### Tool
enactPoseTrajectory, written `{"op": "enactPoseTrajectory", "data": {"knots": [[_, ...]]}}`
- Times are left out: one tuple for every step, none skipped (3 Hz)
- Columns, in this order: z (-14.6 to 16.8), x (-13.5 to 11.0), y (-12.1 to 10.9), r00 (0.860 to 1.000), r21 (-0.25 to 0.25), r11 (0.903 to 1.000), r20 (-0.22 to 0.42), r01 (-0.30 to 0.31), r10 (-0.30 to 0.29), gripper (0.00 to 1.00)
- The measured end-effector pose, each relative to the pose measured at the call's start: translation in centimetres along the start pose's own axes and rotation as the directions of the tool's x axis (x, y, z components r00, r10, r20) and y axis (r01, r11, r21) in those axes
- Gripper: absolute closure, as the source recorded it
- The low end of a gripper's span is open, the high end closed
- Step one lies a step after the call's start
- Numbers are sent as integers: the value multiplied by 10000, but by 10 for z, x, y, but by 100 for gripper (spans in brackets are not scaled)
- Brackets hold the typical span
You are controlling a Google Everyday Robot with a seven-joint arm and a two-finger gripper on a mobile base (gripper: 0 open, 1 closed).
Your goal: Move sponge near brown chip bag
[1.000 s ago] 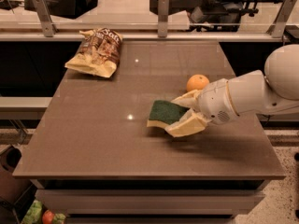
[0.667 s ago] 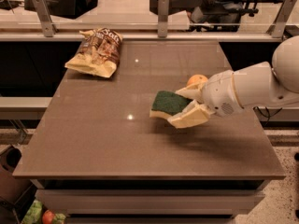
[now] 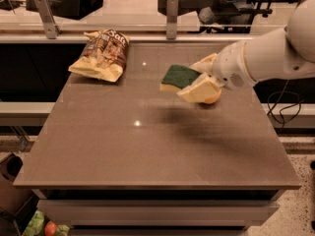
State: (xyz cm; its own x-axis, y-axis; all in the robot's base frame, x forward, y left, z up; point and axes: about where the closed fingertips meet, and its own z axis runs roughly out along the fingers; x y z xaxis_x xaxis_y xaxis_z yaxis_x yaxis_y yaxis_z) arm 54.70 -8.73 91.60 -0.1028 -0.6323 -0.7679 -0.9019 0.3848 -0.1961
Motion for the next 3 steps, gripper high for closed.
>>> {"op": "enactPoseTrajectory", "data": {"knots": [[9,-20,-37,9996,564,9984,-277,-54,70,100],[24,-38,-72,9992,1021,9947,-346,-155,191,100],[43,-51,-104,9991,1397,9898,-269,-287,328,100]]}}
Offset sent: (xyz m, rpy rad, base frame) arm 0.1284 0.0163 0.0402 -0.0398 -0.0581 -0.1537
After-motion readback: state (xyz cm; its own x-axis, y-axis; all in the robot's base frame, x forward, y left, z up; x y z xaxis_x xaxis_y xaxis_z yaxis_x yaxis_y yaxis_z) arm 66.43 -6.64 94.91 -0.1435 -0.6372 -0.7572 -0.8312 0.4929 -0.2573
